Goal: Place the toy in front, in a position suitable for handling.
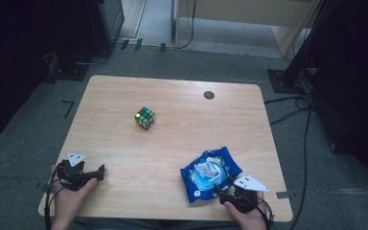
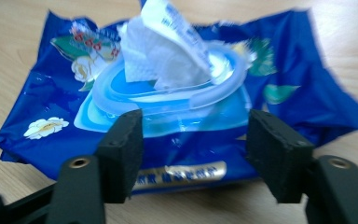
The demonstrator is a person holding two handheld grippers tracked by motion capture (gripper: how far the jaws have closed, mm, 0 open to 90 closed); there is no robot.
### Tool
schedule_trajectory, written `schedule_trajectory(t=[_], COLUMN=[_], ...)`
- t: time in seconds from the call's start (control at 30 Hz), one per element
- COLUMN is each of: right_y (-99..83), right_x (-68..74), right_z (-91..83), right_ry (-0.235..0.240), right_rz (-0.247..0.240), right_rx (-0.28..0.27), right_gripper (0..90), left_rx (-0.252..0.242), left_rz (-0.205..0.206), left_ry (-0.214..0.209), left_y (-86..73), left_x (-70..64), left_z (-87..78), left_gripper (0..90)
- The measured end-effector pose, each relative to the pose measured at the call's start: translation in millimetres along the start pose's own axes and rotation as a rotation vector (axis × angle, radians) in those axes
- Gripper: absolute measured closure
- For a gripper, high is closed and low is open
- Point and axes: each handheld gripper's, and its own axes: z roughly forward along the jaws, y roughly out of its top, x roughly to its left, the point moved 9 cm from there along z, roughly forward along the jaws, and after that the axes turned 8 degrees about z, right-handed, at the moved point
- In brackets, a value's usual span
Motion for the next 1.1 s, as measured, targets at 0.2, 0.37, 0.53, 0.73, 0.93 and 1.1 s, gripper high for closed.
schedule_trajectory(t=[0.2, 0.37, 0.53, 0.73, 0.93, 1.1], right_y=[-0.3, 7.9, 19.5, 33.8, 43.5, 49.4], right_x=[0.5, -1.7, -6.9, -13.6, -17.6, -20.6], right_z=[13.0, 27.2, 39.5, 53.2, 63.5, 70.7], right_ry=[-0.026, -0.065, -0.069, -0.074, -0.084, -0.095], right_rz=[-0.022, -0.043, -0.031, -0.017, -0.013, -0.013], right_rx=[0.008, 0.014, 0.026, 0.032, 0.031, 0.012], right_gripper=[36.9, 37.2, 37.2, 37.3, 37.2, 37.2], left_rx=[0.001, 0.001, -0.001, 0.000, 0.001, 0.000], left_rz=[0.003, 0.009, 0.016, 0.003, -0.002, 0.005], left_ry=[-0.001, -0.005, -0.013, -0.002, 0.003, -0.002], left_y=[-0.1, -0.1, 0.3, 0.9, 1.1, 1.0], left_x=[-0.1, -0.8, -2.1, -2.5, -2.6, -3.3], left_z=[-0.1, -0.2, 0.0, 0.5, 0.6, 0.5], left_gripper=[0.0, 0.0, 0.0, 0.0, 0.0, 0.0])
